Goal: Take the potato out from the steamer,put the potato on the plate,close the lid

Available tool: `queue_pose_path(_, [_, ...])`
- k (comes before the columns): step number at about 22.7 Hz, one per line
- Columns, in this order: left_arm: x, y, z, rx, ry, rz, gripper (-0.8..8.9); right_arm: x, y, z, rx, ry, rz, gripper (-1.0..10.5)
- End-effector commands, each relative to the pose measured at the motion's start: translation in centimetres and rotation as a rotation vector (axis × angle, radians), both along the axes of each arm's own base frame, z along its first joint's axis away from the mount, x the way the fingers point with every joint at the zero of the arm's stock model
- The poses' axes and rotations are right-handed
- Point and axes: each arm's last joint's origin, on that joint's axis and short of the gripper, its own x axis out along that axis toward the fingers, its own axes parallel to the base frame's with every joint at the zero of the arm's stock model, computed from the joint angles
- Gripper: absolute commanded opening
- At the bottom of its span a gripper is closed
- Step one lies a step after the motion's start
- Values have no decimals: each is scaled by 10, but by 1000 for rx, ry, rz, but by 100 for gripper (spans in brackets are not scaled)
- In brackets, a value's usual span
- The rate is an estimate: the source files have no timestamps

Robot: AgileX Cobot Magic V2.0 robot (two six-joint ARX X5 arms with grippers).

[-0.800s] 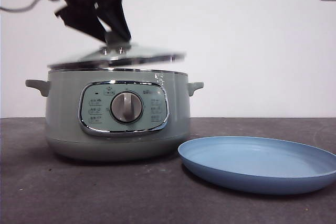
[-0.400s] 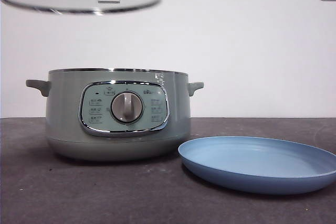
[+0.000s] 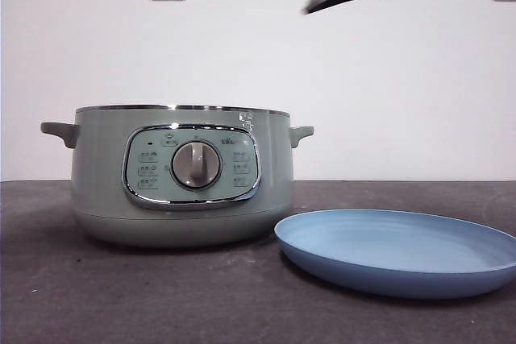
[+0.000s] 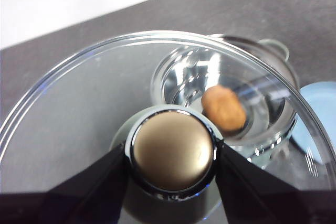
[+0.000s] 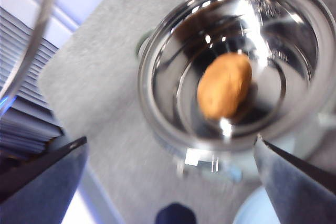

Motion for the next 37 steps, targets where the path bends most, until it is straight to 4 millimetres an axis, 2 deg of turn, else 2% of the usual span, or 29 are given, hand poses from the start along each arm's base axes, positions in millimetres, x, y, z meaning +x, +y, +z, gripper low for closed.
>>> queue_pose_path(1, [-20,7,7,-40,-63,14,-9,24,30,-3,-36,-3,-3,599])
queue_pose_path(4, [-39,13,8,-66,-75,27,-9,50,68,-12,-112,-15,-27,599])
queue_pose_path(7, [-51,17,8,-63,-91,44,-9,72,103,-35,-204,-34,-43,599])
queue_pose_path(11, [-52,17,5,-52,-64,47,-9,86,127,-74,-299,-21,-75,599])
queue_pose_path(15, [-51,17,6,-53,-67,47,-9,92,136,-103,-368,-2,-88,599])
queue_pose_path(20, [-51,17,6,-51,-67,45,-9,95,143,-124,-403,22,-74,599])
queue_pose_path(23, [-51,17,6,-52,-67,43,-9,95,145,-128,-430,10,-93,593])
queue_pose_path(24, [-51,17,6,-52,-67,43,-9,95,144,-128,-439,4,-104,545])
queue_pose_path(26, [-51,17,6,-52,-68,43,-9,94,143,-130,-455,20,-100,309])
queue_pose_path(27, [-51,17,6,-52,-68,43,-9,94,143,-130,-459,27,-95,234])
queue_pose_path(29, [-51,17,6,-52,-67,42,-9,93,144,-130,-452,23,-93,32])
queue_pose_path(30, [-51,17,6,-53,-67,41,-9,93,145,-129,-447,17,-91,-14])
queue_pose_path(32, [-51,17,6,-54,-67,39,-9,90,144,-119,-431,-1,-95,-13])
queue_pose_path(34, [-51,17,7,-60,-81,35,-9,80,134,-83,-391,-54,-95,-12])
queue_pose_path(37, [-49,14,10,-100,-96,-41,-9,50,103,-11,-358,-162,-129,-13])
